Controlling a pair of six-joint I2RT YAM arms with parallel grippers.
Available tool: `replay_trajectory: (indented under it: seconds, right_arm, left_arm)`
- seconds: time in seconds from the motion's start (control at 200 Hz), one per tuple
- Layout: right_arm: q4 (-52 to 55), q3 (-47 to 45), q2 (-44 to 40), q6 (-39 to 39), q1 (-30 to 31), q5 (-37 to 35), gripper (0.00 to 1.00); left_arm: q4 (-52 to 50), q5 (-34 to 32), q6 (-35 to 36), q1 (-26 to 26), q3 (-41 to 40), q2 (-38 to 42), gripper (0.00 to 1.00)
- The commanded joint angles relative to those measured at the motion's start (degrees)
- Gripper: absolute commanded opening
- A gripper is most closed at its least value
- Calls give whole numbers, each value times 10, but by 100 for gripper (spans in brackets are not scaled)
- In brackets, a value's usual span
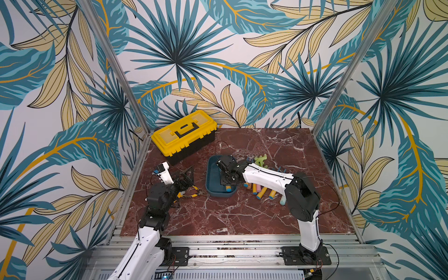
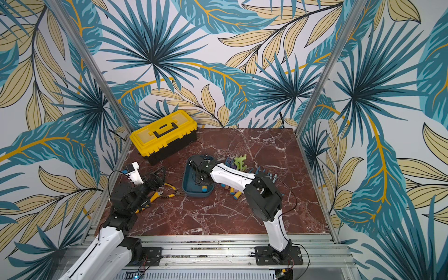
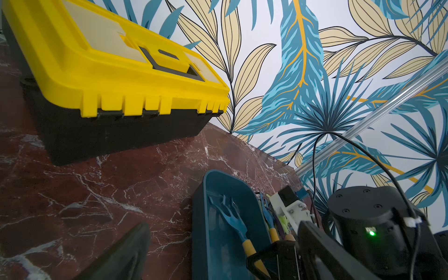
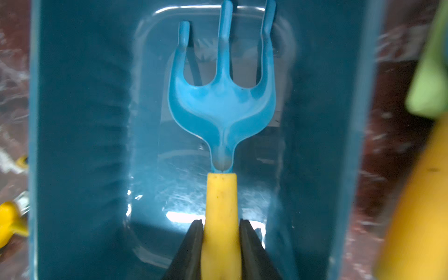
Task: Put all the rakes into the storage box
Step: Place the rake in the storage box.
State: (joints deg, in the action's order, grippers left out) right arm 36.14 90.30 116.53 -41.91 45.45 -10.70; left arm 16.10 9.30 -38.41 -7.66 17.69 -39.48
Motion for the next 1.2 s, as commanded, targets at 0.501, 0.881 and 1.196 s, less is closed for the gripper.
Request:
replay_trajectory:
  seconds: [0.501,0.881,1.196]
  right_arm:
    - [21,61,63,30,-2,20,29]
    - [26,117,89,6,22,23,43]
    - [4,87,5,23,20,19,79]
  left_arm:
    - [22,6,-1,3,-22,-1,100]
    - [24,8,-3,3,-21,-7,100]
    - [22,59,0,1,0,-35,100]
